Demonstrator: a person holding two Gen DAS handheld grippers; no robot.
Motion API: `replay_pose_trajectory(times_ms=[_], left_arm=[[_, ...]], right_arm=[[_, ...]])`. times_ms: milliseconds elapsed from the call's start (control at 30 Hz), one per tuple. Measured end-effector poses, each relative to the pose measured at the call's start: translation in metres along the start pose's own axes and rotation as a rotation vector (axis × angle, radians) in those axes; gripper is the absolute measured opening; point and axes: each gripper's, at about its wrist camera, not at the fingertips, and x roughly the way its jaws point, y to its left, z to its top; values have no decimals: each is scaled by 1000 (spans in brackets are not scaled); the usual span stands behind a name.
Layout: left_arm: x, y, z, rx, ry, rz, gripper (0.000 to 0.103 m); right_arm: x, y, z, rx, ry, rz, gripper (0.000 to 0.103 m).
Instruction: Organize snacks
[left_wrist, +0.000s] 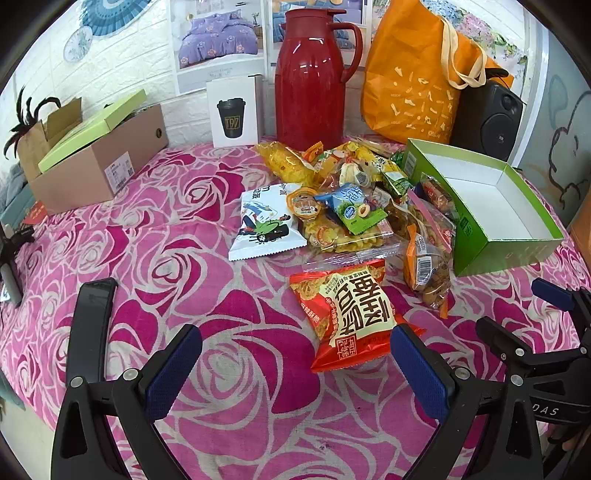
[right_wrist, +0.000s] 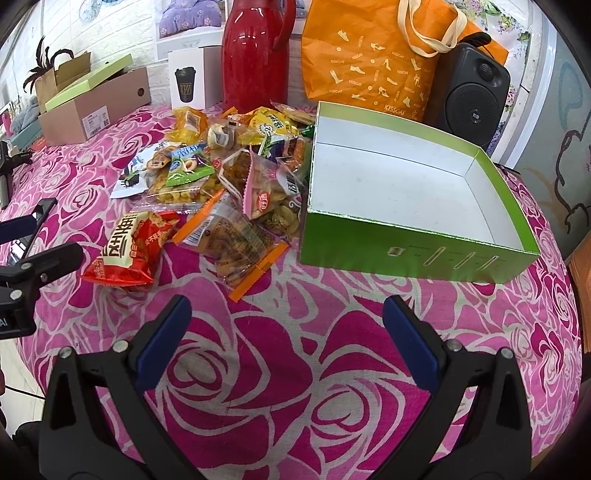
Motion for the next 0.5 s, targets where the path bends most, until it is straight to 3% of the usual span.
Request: replay_pose_trajectory(times_ms=[500], left_arm=[[9,2,-1,-6,24,-28,103]], right_arm=[[6,0,-2,1,10,7,103]])
